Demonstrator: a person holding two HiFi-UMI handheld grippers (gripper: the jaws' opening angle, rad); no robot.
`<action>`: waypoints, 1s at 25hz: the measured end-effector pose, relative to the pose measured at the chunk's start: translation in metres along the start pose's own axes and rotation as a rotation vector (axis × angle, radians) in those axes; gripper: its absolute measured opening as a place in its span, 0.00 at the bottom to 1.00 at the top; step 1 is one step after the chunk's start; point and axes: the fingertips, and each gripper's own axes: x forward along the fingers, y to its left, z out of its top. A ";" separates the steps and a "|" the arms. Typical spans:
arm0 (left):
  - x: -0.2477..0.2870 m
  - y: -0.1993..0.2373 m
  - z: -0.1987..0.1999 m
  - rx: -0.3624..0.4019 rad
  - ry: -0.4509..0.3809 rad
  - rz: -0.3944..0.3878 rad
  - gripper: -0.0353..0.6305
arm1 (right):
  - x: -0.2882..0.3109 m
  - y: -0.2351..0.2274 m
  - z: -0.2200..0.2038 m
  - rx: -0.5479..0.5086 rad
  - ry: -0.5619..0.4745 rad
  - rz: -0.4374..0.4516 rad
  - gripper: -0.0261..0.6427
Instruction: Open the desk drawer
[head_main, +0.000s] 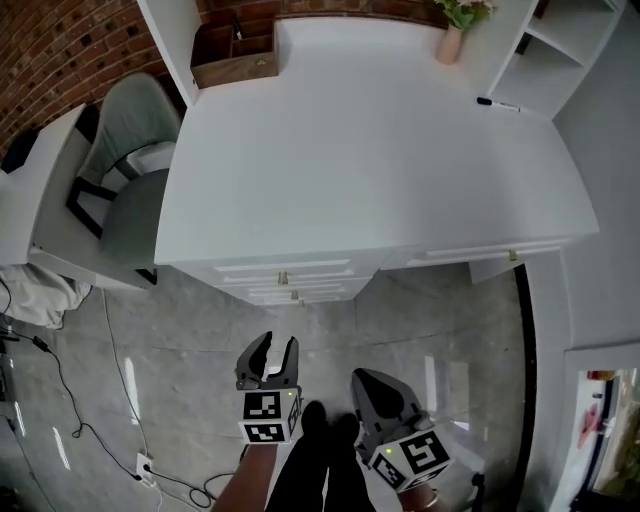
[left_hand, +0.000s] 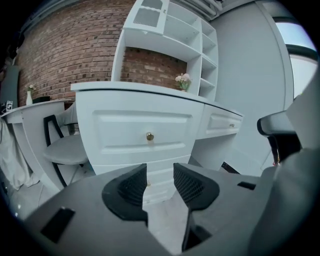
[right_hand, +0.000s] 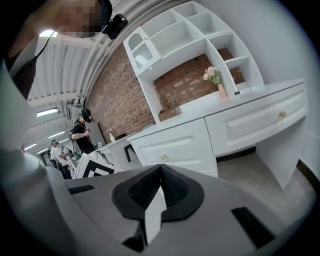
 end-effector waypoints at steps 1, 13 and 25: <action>0.007 -0.001 -0.007 0.004 0.000 0.003 0.28 | 0.004 -0.004 -0.008 0.006 -0.001 0.002 0.05; 0.101 0.017 -0.096 0.040 0.017 0.062 0.28 | 0.037 -0.049 -0.105 0.029 0.011 0.035 0.05; 0.179 0.037 -0.133 0.025 0.035 0.115 0.29 | 0.075 -0.078 -0.153 -0.005 0.038 0.063 0.05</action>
